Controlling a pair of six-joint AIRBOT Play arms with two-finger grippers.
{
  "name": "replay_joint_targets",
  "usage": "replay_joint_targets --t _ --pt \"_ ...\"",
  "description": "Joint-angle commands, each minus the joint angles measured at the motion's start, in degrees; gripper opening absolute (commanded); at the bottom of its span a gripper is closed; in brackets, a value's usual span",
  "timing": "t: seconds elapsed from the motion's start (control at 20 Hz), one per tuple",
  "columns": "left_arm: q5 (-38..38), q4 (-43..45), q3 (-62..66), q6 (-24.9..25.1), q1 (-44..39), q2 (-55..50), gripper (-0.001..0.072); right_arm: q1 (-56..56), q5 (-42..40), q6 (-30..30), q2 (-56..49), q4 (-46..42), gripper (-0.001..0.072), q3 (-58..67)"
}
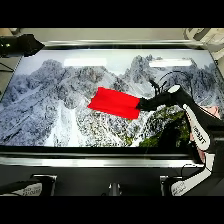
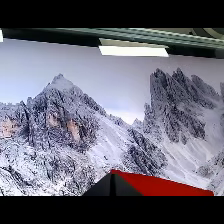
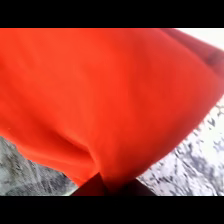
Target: Fold the shirts.
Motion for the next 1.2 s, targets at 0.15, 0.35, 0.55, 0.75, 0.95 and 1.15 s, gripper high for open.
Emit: replay_joint_targets --t 0.15,0.35,0.55,0.75,0.95,1.15 --pt "-0.13 0.04 0.0 0.55 0.04 -0.17 0.0023 -7.37 6.12 -9.79 2.67 9.86 0.0013 7.8" --pt "-0.09 0.02 0.0 2.01 0.04 -0.63 0.0023 -19.23 16.17 -3.26 6.73 -0.37 0.0013 21.18" --pt "-0.09 0.0 -0.02 2.01 0.02 -1.64 0.0023 -30.45 25.46 0.13 9.84 -10.62 0.0013 29.4" --pt "0.17 0.0 -0.33 2.62 0.02 -2.54 0.0023 -40.44 28.87 1.49 13.2 -12.68 0.0014 31.58" --pt "0.98 0.0 -2.27 2.62 0.02 -2.62 0.0023 -47.54 32.44 1.86 16.41 -12.85 0.0014 31.65" --pt "1.03 0.0 -2.45 2.64 0.02 -2.62 0.0023 -52.63 36.52 1.88 18.73 -18.64 0.0014 31.67"
